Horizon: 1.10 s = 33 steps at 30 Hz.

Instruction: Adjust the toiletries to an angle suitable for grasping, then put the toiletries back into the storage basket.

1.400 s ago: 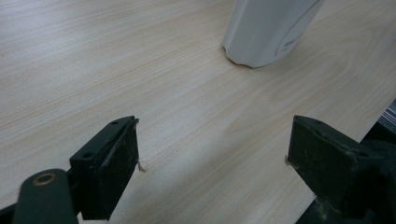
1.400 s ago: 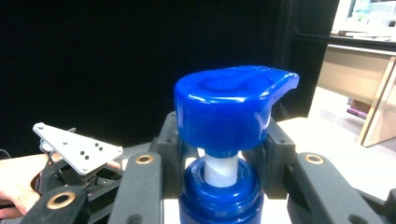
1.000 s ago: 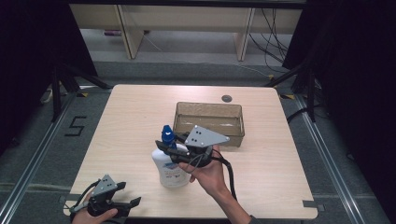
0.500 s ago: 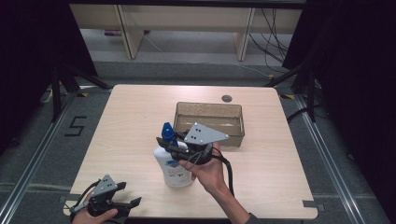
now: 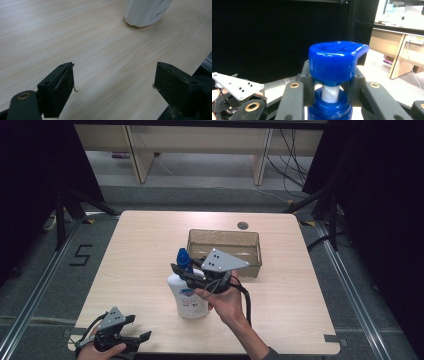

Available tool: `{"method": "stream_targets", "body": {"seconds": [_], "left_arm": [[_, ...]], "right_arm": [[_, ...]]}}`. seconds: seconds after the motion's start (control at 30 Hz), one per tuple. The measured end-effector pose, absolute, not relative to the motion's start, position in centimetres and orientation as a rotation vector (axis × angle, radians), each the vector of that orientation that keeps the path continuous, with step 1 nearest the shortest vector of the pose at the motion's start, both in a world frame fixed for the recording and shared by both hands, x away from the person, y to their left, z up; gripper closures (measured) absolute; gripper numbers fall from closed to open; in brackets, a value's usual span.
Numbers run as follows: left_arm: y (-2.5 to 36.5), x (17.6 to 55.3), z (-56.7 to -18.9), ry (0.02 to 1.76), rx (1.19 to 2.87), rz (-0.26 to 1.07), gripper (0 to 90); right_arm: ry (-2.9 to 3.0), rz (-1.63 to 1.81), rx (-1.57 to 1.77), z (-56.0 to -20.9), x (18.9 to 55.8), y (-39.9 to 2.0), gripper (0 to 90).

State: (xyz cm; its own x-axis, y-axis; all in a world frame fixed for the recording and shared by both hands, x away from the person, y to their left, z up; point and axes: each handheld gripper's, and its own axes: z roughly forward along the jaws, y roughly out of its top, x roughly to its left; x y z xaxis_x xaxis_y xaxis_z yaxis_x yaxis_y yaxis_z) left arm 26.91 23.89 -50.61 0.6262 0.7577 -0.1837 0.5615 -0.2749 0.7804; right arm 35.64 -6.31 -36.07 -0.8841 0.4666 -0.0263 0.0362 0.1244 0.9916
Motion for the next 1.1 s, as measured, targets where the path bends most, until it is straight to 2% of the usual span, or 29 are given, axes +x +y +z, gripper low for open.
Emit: {"method": "stream_targets", "body": {"seconds": [1.1], "left_arm": [[23.8, 27.0, -50.5, 1.031, 1.983, 0.284, 15.7]], "right_arm": [[2.015, 1.826, 0.617, -34.0, 36.9, -9.9, 66.0]]}}
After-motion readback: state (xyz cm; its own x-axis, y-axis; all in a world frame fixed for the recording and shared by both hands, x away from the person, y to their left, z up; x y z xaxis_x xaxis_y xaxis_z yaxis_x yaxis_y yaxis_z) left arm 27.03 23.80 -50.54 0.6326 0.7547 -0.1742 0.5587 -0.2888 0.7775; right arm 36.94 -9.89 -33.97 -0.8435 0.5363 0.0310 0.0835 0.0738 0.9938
